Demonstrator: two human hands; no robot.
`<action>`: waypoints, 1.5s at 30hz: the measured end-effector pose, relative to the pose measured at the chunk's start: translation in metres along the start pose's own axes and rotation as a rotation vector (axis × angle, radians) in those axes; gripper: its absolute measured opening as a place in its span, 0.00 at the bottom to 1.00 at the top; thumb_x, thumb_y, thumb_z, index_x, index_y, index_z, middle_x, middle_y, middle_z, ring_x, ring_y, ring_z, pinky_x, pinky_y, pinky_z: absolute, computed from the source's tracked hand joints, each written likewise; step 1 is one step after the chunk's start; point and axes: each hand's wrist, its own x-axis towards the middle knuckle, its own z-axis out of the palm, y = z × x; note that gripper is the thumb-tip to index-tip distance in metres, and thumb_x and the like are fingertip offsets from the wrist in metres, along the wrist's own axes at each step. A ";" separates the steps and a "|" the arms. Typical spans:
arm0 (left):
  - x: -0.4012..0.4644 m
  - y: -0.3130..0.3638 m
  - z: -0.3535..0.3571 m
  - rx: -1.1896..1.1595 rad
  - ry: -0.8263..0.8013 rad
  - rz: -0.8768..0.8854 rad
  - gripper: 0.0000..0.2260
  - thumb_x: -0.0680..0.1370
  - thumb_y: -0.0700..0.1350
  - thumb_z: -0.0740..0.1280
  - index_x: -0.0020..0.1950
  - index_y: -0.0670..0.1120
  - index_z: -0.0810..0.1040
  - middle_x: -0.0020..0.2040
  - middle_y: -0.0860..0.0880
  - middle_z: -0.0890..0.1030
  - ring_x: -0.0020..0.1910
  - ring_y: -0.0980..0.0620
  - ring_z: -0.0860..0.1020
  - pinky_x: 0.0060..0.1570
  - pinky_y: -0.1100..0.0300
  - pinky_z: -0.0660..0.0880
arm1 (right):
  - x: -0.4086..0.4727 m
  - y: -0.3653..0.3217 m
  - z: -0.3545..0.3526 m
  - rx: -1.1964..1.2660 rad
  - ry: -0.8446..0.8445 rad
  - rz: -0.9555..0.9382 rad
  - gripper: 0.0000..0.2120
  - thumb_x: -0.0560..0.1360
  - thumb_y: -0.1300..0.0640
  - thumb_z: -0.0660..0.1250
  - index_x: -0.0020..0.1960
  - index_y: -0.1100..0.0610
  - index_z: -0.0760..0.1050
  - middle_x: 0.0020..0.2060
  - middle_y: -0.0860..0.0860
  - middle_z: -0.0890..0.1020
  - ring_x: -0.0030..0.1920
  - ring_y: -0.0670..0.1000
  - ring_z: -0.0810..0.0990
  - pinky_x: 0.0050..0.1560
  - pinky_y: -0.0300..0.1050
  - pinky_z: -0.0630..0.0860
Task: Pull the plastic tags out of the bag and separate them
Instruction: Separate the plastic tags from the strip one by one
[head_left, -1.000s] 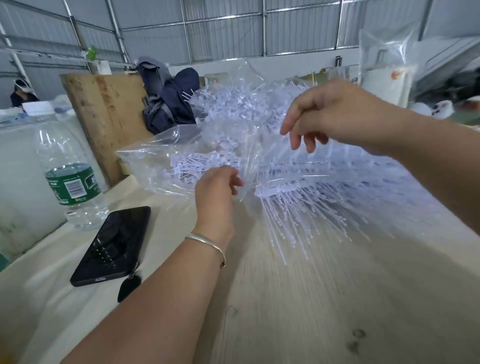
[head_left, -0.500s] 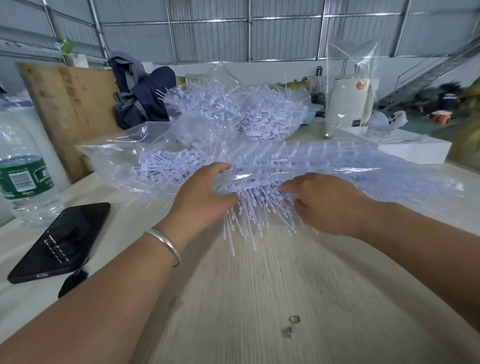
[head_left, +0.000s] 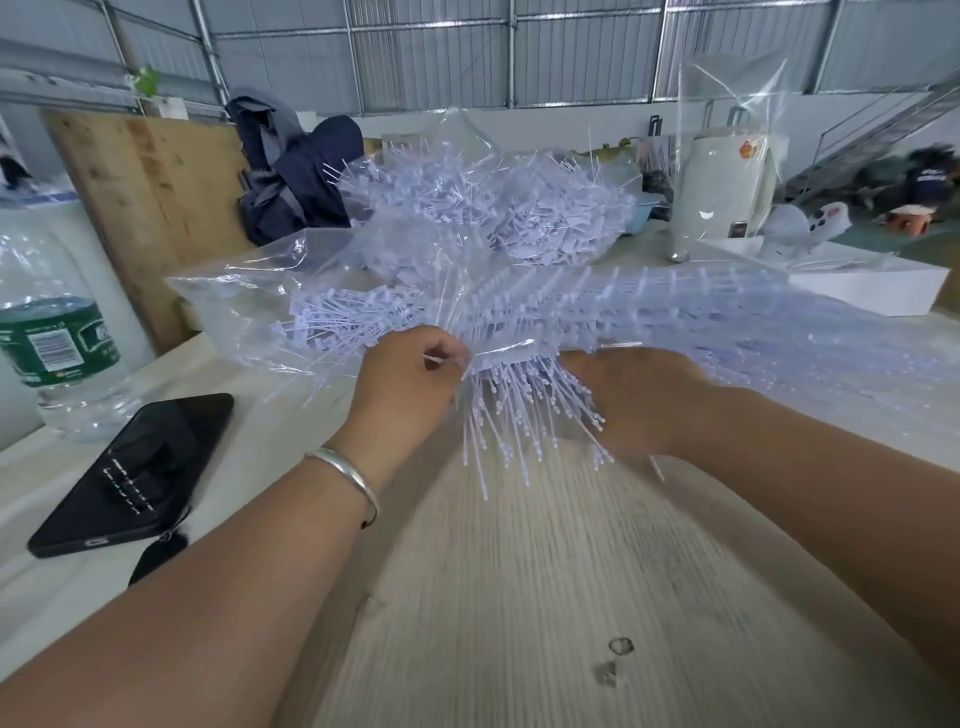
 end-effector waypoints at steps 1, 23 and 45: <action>0.000 -0.001 0.001 -0.001 0.000 0.001 0.06 0.77 0.41 0.69 0.42 0.49 0.83 0.40 0.55 0.83 0.34 0.54 0.82 0.38 0.59 0.77 | 0.000 0.000 0.003 -0.024 0.064 0.023 0.30 0.77 0.54 0.61 0.75 0.49 0.53 0.69 0.52 0.66 0.63 0.57 0.74 0.51 0.49 0.73; -0.007 0.041 0.011 0.373 -0.245 0.269 0.20 0.78 0.48 0.65 0.70 0.59 0.72 0.69 0.58 0.73 0.70 0.57 0.66 0.62 0.63 0.61 | 0.005 0.022 0.005 0.238 0.022 -0.016 0.27 0.72 0.48 0.66 0.70 0.47 0.64 0.65 0.49 0.73 0.66 0.54 0.70 0.63 0.52 0.71; 0.036 0.064 0.060 1.068 -0.480 0.264 0.14 0.82 0.49 0.58 0.66 0.56 0.73 0.55 0.50 0.80 0.54 0.46 0.77 0.50 0.55 0.74 | -0.061 0.031 -0.019 0.122 0.126 -0.045 0.16 0.78 0.57 0.59 0.65 0.52 0.64 0.54 0.53 0.70 0.47 0.56 0.76 0.41 0.47 0.71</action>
